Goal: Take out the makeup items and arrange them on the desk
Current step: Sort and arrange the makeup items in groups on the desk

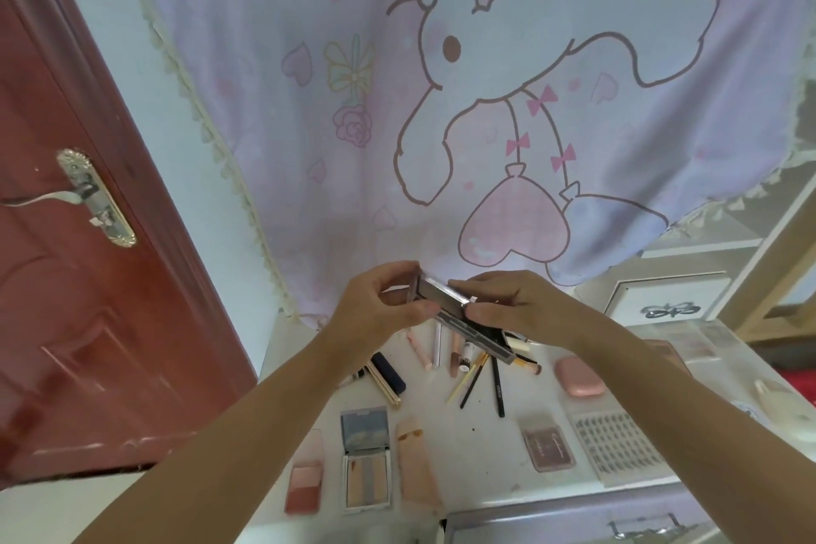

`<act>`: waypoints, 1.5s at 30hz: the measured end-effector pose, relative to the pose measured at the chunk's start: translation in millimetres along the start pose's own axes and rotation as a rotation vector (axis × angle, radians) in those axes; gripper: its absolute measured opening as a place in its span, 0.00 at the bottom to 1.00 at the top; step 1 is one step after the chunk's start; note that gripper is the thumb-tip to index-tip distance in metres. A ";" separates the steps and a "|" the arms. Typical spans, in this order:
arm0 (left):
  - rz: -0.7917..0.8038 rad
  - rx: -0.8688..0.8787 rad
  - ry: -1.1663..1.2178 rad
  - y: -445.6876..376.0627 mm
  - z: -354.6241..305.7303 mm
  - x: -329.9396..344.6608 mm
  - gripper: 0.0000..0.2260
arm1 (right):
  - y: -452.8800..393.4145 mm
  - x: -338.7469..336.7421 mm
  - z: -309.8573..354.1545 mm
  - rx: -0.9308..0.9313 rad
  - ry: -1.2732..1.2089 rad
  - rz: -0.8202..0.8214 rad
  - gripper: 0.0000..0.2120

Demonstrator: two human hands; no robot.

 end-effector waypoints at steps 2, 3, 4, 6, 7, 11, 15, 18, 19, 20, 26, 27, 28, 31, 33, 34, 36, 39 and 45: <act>0.010 -0.036 0.014 2.9 7.5 -2.6 0.19 | -1.5 5.2 -2.0 0.008 -0.001 0.016 0.17; 0.024 -0.055 0.021 4.4 11.5 -4.1 0.19 | -1.9 7.9 -3.2 0.004 0.043 0.021 0.17; 0.039 -0.075 0.030 5.9 15.2 -6.0 0.20 | -2.0 10.7 -4.8 -0.008 0.093 0.030 0.18; 0.087 -0.118 0.036 9.8 22.1 -9.0 0.21 | -2.1 17.4 -9.7 -0.024 0.188 0.043 0.19; 0.123 -0.144 0.030 11.7 25.5 -10.3 0.22 | -2.3 20.8 -12.7 -0.020 0.228 0.053 0.19; 0.211 -0.273 0.017 20.2 48.4 -12.5 0.29 | -0.6 36.0 -30.9 0.018 0.281 0.110 0.19; 0.138 -0.420 -0.065 32.1 89.4 -6.7 0.35 | 6.9 55.8 -58.7 0.124 0.113 0.259 0.15; 0.133 -0.507 -0.187 43.0 123.4 5.1 0.38 | 14.9 74.1 -82.1 0.219 -0.010 0.399 0.14; 0.123 -0.536 -0.216 46.4 134.9 9.9 0.38 | 17.0 81.1 -89.4 0.281 -0.049 0.419 0.14; 0.106 -0.574 -0.235 49.9 146.0 15.0 0.38 | 19.1 87.9 -96.8 0.353 -0.077 0.434 0.13; 0.045 -0.788 -0.139 70.5 194.5 32.6 0.36 | 28.5 121.0 -134.8 0.631 -0.037 0.428 0.16; 0.038 -0.798 -0.134 71.7 199.6 33.3 0.35 | 28.0 124.6 -139.7 0.644 0.009 0.402 0.16; 0.024 -0.807 -0.136 72.0 203.5 34.3 0.34 | 27.0 127.8 -144.2 0.639 0.054 0.381 0.16; 0.004 -0.820 -0.192 69.9 214.5 40.3 0.31 | 23.9 134.4 -153.6 0.582 0.154 0.391 0.18; 0.043 -0.818 -0.310 67.2 220.0 44.7 0.28 | 21.5 137.0 -157.5 0.546 0.224 0.441 0.17; 0.074 -0.812 -0.382 65.0 222.2 46.7 0.27 | 19.8 138.5 -159.9 0.538 0.249 0.448 0.18; 0.108 -0.790 -0.519 59.6 227.2 49.7 0.24 | 16.4 140.5 -164.1 0.533 0.273 0.428 0.18; 0.135 -0.807 -0.671 52.1 231.0 54.5 0.22 | 11.1 143.3 -169.1 0.524 0.294 0.379 0.17; 0.129 -0.871 -0.826 38.2 238.1 54.5 0.16 | 0.2 152.5 -174.4 0.514 0.259 0.336 0.14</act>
Point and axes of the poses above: each hand's wrist, its own y-axis away from the middle knuckle, its own x-axis out of the palm, z = x × y, the point moved 1 cm from there along -y, towards the middle knuckle, and after that the axes turned 13 degrees about y, right-handed, at the moved point
